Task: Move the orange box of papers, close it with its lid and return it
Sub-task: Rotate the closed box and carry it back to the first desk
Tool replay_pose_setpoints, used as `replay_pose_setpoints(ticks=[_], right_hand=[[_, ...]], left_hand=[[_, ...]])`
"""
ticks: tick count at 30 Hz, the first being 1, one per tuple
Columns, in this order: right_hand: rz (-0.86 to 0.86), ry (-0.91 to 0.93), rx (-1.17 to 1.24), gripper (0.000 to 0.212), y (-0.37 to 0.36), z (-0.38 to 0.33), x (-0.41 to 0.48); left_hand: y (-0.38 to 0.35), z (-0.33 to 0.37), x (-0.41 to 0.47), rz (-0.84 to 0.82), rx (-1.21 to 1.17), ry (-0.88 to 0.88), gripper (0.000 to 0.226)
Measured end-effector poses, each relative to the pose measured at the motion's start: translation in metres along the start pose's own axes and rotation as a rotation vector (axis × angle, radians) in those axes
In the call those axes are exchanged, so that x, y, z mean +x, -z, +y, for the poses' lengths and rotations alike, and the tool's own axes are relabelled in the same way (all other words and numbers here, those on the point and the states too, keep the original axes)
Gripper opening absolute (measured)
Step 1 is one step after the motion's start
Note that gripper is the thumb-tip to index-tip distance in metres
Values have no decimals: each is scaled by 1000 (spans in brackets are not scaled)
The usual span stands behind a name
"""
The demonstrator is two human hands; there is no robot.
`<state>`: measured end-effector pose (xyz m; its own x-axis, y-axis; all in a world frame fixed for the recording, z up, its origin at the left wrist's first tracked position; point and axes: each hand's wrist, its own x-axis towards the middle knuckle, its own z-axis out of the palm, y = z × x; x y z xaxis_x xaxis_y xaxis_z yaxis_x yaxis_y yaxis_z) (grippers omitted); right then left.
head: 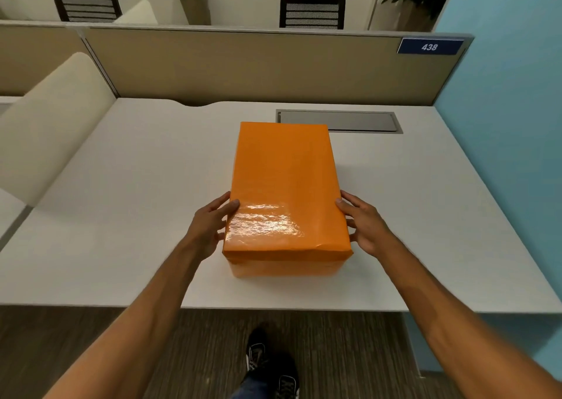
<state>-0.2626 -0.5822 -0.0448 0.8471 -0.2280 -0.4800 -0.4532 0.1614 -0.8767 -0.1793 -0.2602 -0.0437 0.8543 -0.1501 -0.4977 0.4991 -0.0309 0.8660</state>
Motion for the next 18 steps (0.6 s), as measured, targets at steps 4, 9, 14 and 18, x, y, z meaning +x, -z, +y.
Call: replay_pose_setpoints(ticks=[4,9,14,18], right_hand=[[-6,-14,37,54,-2,-3,0],[-4,-31,47,53,-8,-8,3],[-31,1,28,55,-26,-27,11],[-55,19,6,57,-53,-45,22]], left_hand=[[0,2,-1,-5,-19,0,52],[8,13,-1,-5,0,-25,54],[26,30,-1,14,9,-59,56],[49,48,1,62,15,-87,55]])
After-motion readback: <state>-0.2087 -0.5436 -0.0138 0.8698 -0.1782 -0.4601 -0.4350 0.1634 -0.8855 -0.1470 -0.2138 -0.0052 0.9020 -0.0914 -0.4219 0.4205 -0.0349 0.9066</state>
